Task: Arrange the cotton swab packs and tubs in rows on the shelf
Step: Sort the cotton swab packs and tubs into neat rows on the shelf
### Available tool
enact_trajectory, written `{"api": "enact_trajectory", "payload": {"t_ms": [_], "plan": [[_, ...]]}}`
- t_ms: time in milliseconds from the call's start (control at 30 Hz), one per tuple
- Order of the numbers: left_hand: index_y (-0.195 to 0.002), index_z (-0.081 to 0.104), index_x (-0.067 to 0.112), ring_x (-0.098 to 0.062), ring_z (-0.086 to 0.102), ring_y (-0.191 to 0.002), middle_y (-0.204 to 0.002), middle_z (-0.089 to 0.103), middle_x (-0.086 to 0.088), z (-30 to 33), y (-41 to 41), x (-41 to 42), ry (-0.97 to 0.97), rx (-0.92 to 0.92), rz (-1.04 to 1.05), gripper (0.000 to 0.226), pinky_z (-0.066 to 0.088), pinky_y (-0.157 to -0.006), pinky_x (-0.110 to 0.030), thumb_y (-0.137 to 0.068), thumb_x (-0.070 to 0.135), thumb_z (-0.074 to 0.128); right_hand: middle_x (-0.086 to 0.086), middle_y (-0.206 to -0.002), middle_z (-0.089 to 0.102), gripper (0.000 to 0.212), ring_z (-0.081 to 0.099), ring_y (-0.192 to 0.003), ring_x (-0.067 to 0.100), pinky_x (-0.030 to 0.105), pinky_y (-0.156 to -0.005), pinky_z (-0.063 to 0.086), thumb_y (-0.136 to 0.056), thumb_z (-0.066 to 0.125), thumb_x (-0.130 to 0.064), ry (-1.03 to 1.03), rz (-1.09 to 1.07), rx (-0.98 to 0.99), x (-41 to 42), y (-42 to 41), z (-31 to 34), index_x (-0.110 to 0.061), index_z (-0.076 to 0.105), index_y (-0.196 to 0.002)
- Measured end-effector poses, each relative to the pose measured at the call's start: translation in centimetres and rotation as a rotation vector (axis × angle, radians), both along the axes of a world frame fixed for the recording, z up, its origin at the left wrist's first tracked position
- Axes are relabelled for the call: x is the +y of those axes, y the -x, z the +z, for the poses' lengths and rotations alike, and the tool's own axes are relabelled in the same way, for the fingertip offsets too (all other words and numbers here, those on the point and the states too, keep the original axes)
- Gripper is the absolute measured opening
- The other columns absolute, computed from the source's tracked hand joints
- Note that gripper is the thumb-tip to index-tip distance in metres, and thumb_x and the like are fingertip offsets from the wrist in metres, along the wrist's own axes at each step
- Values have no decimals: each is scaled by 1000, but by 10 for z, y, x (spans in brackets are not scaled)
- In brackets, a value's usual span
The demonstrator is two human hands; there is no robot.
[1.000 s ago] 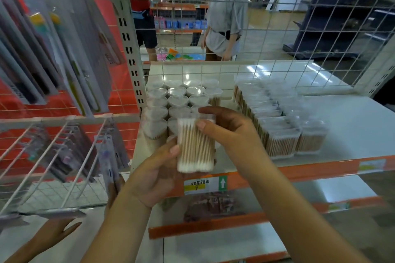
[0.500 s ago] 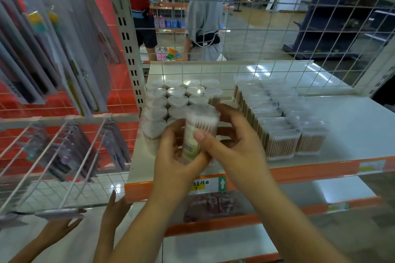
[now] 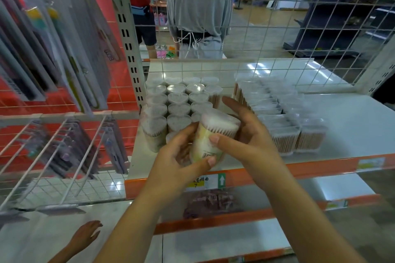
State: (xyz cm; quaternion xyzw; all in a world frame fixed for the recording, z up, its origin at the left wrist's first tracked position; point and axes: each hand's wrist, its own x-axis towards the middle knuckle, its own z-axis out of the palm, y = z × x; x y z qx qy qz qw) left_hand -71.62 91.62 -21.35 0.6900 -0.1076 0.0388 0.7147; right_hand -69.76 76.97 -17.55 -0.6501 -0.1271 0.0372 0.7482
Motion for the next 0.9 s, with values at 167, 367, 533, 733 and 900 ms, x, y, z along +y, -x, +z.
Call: {"api": "enact_trajectory", "payload": {"t_ms": [167, 367, 533, 733, 900], "plan": [[-116, 45, 49, 10, 53, -108, -118, 56, 22, -1, 4, -6, -195, -147, 247, 62, 42, -84, -6, -63, 38, 74, -8, -116, 60, 58, 60, -98, 4, 20, -76, 53, -72, 74, -28, 397, -135, -119, 2, 4, 5, -30, 51, -125], [-125, 41, 45, 9, 49, -111, -124, 52, 21, -7, 5, -8, -326, -230, 378, 65, 39, -84, -2, -67, 30, 68, -13, -121, 48, 64, 48, -109, 2, 27, -92, 47, -75, 72, -35, 655, -211, -310, 13, 7, 12, -28, 46, -133], [-131, 44, 31, 4, 52, -109, -124, 53, 18, -10, 6, 10, -381, -254, 334, 66, 42, -84, -6, -69, 37, 69, -17, -116, 38, 63, 39, -109, -3, 9, -90, 38, -78, 71, -32, 739, -175, -395, 24, 5, 10, -29, 43, -134], [-120, 48, 36, 8, 52, -107, -114, 56, 31, -16, 13, 70, -532, -327, 356, 49, 38, -87, -5, -74, 48, 58, -8, -126, 44, 63, 41, -112, 1, 6, -90, 32, -76, 73, -34, 749, -109, -479, 48, 5, 2, -25, 45, -132], [-113, 62, 18, -4, 56, -93, -103, 64, 7, -31, 9, 104, -711, -226, 532, 41, 40, -79, -15, -81, 42, 53, 0, -124, 52, 62, 45, -115, 19, 29, -94, 37, -72, 75, -37, 800, -114, -586, 76, 3, -17, -18, 51, -127]]}}
